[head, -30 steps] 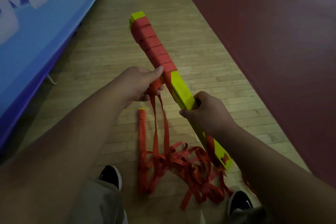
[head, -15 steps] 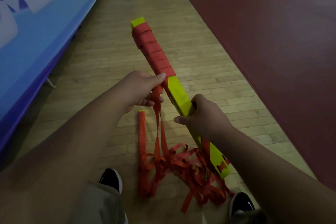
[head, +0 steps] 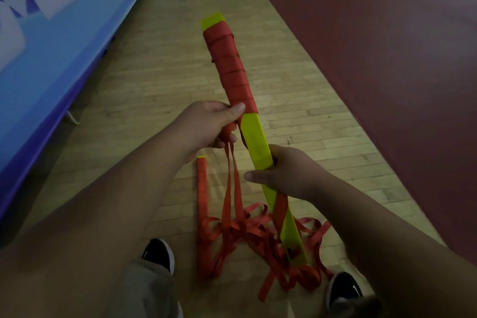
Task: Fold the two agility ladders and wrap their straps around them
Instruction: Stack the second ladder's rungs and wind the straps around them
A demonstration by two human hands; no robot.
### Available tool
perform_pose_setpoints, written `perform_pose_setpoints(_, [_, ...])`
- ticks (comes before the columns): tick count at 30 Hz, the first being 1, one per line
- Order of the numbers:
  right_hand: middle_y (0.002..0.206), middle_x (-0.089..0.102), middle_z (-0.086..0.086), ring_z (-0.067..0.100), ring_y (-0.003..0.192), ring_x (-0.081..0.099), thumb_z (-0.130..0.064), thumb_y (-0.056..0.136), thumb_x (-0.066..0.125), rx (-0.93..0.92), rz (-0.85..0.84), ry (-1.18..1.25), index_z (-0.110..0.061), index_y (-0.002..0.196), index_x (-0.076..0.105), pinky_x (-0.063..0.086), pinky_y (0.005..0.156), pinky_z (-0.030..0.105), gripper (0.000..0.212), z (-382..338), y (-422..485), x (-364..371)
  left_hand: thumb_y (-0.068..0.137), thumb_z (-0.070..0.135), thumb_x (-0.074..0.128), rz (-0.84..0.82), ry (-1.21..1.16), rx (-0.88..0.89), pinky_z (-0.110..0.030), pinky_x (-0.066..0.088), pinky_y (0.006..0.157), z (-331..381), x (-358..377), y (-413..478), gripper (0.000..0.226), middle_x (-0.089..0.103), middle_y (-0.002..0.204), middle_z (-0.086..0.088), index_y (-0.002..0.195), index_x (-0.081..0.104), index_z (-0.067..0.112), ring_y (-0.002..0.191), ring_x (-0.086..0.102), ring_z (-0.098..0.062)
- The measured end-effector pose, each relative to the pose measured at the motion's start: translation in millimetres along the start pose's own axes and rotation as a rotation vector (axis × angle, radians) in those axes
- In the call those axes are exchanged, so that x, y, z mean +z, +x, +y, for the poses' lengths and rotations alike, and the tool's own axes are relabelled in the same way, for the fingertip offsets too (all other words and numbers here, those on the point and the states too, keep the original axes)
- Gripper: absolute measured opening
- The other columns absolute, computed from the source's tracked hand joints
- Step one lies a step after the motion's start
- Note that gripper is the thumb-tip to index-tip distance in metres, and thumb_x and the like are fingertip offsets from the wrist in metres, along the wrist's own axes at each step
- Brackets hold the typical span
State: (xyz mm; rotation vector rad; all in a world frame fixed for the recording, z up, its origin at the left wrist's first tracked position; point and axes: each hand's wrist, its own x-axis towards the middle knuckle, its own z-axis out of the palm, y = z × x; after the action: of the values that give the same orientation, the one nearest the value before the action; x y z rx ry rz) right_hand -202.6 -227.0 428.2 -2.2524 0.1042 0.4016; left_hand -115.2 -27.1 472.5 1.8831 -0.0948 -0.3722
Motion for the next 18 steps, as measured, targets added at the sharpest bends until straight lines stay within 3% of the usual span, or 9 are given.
perform_pose_setpoints(2, [0.090,0.079,-0.020,0.005,0.083,0.078,-0.048,0.095,0.085,-0.011,-0.092,0.144,-0.042,0.121,0.071,0.061,0.067,0.024,0.031,-4.7,-3.7,-4.9,0.102,0.047,0.074,0.005,-0.069,0.006,-0.034,0.056,0.066,-0.9,-0.2,0.8,0.030,0.074,0.083,0.001,0.100,0.081,0.017,0.074,0.075,-0.014])
perform_pose_setpoints(4, [0.097,0.083,-0.015,0.009,0.087,0.082,-0.041,0.097,0.084,-0.023,-0.156,0.252,-0.038,0.119,0.074,0.068,0.072,0.032,0.024,-7.5,-5.9,-5.9,0.102,0.045,0.073,-0.007,-0.109,0.013,-0.033,0.055,0.066,1.3,-1.8,1.3,0.029,0.073,0.083,0.001,0.100,0.079,0.017,0.074,0.073,-0.014])
perform_pose_setpoints(6, [0.108,0.084,-0.002,0.019,0.094,0.083,-0.035,0.099,0.082,-0.047,-0.187,0.320,-0.034,0.125,0.075,0.070,0.082,0.044,0.027,-10.0,-8.1,-5.7,0.105,0.044,0.070,-0.028,-0.117,0.026,-0.031,0.055,0.066,5.3,-5.9,1.5,0.029,0.074,0.084,0.001,0.103,0.078,0.016,0.074,0.072,-0.013])
perform_pose_setpoints(10, [0.103,0.083,-0.008,0.018,0.092,0.082,-0.028,0.105,0.074,-0.123,-0.269,0.412,-0.036,0.129,0.072,0.064,0.076,0.031,0.025,-16.3,-14.0,-9.5,0.105,0.046,0.066,-0.090,-0.132,0.045,-0.031,0.054,0.069,10.4,-19.1,1.1,0.033,0.077,0.091,-0.001,0.109,0.078,0.015,0.075,0.071,-0.011])
perform_pose_setpoints(12, [0.099,0.081,-0.010,0.016,0.093,0.079,-0.032,0.106,0.071,-0.133,-0.280,0.461,-0.037,0.128,0.074,0.062,0.083,0.032,0.022,-17.3,-15.6,-12.8,0.097,0.051,0.067,-0.118,-0.181,0.060,-0.032,0.053,0.071,10.4,-22.4,0.5,0.040,0.076,0.093,-0.001,0.109,0.078,0.015,0.075,0.069,-0.011])
perform_pose_setpoints(15, [0.117,0.082,0.001,0.021,0.111,0.078,-0.044,0.107,0.065,-0.104,-0.321,0.564,-0.038,0.132,0.075,0.059,0.101,0.040,0.029,-15.8,-14.5,-17.7,0.091,0.053,0.066,-0.138,-0.246,0.074,-0.033,0.051,0.073,9.2,-25.3,0.3,0.039,0.073,0.089,-0.001,0.099,0.079,0.017,0.071,0.066,-0.011])
perform_pose_setpoints(18, [0.126,0.079,0.005,0.016,0.112,0.074,-0.040,0.111,0.058,-0.116,-0.452,0.664,-0.030,0.148,0.064,0.058,0.095,0.033,0.038,-16.1,-15.7,-20.7,0.094,0.049,0.066,-0.156,-0.344,0.063,-0.034,0.051,0.076,7.6,-29.2,1.6,0.034,0.071,0.085,0.000,0.090,0.080,0.018,0.069,0.062,-0.011])
